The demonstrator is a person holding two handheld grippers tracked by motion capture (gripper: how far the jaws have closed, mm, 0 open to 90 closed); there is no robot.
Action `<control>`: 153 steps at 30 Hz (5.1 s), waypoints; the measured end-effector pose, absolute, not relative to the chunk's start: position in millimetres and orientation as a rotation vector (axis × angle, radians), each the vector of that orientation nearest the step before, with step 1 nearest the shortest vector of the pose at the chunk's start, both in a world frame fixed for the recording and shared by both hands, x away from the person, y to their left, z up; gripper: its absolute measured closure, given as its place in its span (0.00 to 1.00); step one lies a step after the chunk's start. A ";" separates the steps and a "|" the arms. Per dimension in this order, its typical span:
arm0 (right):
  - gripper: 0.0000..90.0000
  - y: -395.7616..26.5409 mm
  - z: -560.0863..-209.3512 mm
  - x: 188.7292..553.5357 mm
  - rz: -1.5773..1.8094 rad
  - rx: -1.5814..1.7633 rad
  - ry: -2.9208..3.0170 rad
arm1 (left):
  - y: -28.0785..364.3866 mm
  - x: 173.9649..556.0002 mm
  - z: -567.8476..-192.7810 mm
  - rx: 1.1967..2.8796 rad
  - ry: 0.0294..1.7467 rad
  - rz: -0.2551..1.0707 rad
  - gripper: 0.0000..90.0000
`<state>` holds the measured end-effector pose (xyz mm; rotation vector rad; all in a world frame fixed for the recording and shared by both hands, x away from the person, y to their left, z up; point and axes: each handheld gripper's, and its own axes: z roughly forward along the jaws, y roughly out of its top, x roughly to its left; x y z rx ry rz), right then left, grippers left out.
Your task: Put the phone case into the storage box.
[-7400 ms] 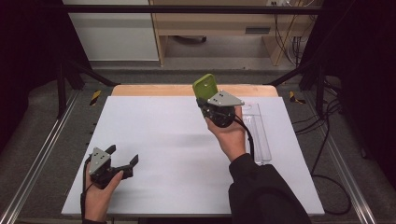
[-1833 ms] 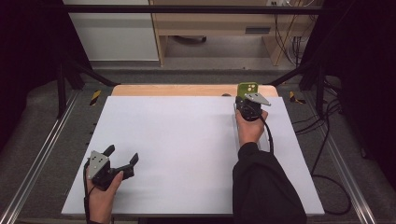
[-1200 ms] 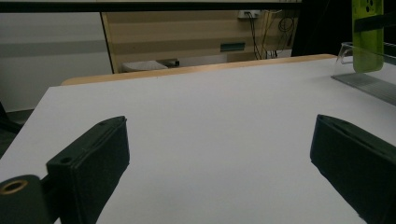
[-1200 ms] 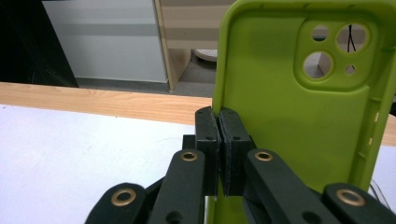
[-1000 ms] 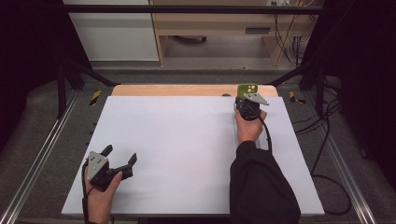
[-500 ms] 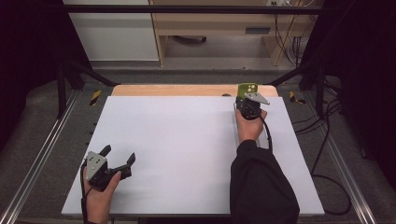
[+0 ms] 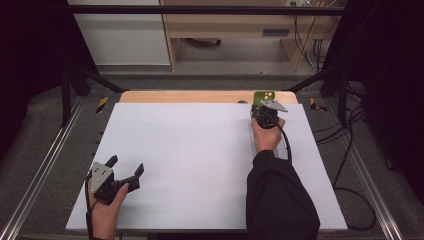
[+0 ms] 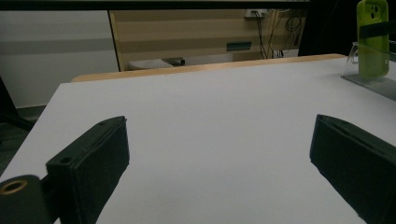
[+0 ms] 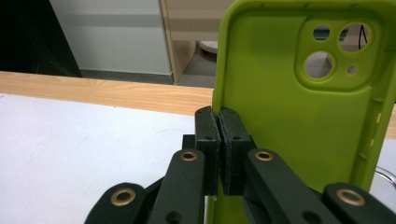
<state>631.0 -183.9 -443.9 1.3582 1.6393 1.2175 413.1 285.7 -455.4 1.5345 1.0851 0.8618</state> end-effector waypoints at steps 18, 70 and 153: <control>0.98 -184.5 -448.0 632.4 1.200 1.382 1.664 | 284.7 412.9 -455.1 1.530 1.078 0.858 0.05; 0.93 -184.7 -446.8 632.2 1.201 1.390 1.656 | 284.1 413.8 -455.6 1.532 1.075 0.840 0.05; 0.58 -191.0 -415.9 617.5 1.179 1.352 1.579 | 281.9 411.9 -453.3 1.541 1.061 0.843 0.05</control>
